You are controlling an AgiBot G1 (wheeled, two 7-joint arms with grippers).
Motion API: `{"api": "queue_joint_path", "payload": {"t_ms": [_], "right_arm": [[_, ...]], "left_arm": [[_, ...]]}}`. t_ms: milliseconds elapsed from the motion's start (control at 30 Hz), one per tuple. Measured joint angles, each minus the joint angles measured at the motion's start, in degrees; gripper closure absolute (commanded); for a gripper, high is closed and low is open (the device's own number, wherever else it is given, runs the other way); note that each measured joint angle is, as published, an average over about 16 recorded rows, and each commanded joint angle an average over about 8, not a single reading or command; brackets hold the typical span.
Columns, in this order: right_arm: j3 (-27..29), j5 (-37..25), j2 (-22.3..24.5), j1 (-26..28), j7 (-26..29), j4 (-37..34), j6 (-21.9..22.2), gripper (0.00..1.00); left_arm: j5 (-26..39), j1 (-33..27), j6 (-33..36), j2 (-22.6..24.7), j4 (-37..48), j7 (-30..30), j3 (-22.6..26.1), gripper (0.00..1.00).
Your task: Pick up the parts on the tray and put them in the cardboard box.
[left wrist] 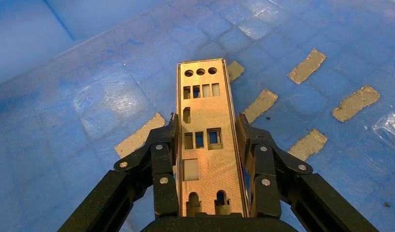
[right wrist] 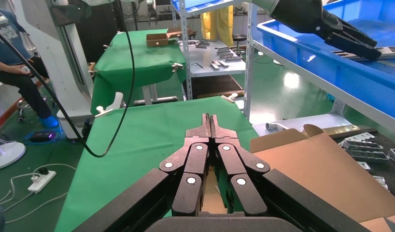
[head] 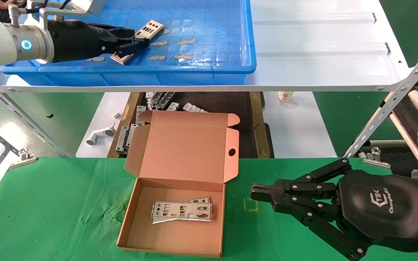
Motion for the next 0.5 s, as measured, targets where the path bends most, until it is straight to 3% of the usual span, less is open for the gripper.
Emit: {"api": "queue_joint_path", "payload": {"t_ms": [500], "right_arm": [[0.0, 0.0, 0.0, 0.0, 0.0, 0.0, 0.0, 1.00]], "left_arm": [[-1.5, -0.9, 0.1, -0.4, -0.7, 1.4, -1.1, 1.00]]}}
